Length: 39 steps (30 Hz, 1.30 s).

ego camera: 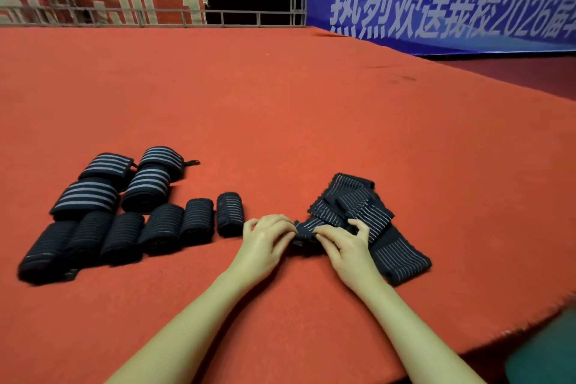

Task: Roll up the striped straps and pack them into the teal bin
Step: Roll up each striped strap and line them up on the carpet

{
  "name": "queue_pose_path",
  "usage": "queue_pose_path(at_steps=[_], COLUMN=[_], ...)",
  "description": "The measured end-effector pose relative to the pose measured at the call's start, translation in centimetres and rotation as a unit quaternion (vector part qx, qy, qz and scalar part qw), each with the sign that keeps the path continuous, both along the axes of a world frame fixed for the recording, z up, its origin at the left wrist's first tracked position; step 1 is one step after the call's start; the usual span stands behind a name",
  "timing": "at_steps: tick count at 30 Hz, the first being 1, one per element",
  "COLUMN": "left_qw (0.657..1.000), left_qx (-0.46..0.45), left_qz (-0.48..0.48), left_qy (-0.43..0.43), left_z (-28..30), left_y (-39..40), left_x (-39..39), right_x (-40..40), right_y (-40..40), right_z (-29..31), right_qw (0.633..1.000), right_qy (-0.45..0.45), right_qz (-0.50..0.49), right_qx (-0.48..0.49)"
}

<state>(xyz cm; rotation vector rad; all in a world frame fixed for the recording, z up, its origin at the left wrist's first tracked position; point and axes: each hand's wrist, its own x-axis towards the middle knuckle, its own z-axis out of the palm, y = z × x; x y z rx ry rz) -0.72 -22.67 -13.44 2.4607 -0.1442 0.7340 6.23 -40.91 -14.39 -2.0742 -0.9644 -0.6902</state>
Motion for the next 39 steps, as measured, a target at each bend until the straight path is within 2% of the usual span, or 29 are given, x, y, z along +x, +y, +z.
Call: queue_pose_path(at_steps=[4, 10, 12, 17, 21, 24, 31, 34, 39], left_qw=[1.0, 0.999, 0.999, 0.997, 0.991, 0.987, 0.987, 0.986, 0.985], left_qx=[-0.02, 0.008, 0.028, 0.007, 0.111, 0.154, 0.157, 0.163, 0.165], left_qz=[0.014, 0.03, 0.027, 0.066, 0.069, 0.041, 0.022, 0.017, 0.022], left_qy=[-0.014, -0.028, -0.011, 0.042, -0.019, -0.006, 0.015, 0.019, 0.047], left_z=[-0.3, -0.6, -1.2, -1.3, -1.2, -1.3, -0.8, -0.9, -0.8], left_y=[1.0, 2.4, 2.4, 3.0, 2.9, 3.2, 3.1, 3.4, 3.4], left_x=[-3.3, -8.0, -9.3, -11.9, -12.7, -13.2, -14.3, -14.4, -14.5], right_x=[-2.8, -6.9, -8.0, -9.4, -10.0, -10.0, -10.3, -10.2, -9.6], right_y=[1.1, 1.9, 2.2, 4.0, 4.5, 4.5, 4.8, 5.1, 5.4], right_z=[0.1, 0.9, 0.8, 0.2, 0.0, 0.1, -0.2, -0.1, -0.2], right_qw=[0.999, 0.994, 0.994, 0.987, 0.991, 0.99, 0.99, 0.982, 0.985], right_qy=[0.003, 0.046, 0.039, -0.057, -0.027, 0.015, 0.03, 0.029, -0.004], right_qz=[0.043, 0.086, 0.069, 0.021, -0.041, -0.033, 0.012, 0.026, -0.004], right_qx=[0.006, -0.046, -0.079, -0.15, -0.126, -0.134, -0.141, -0.186, -0.172])
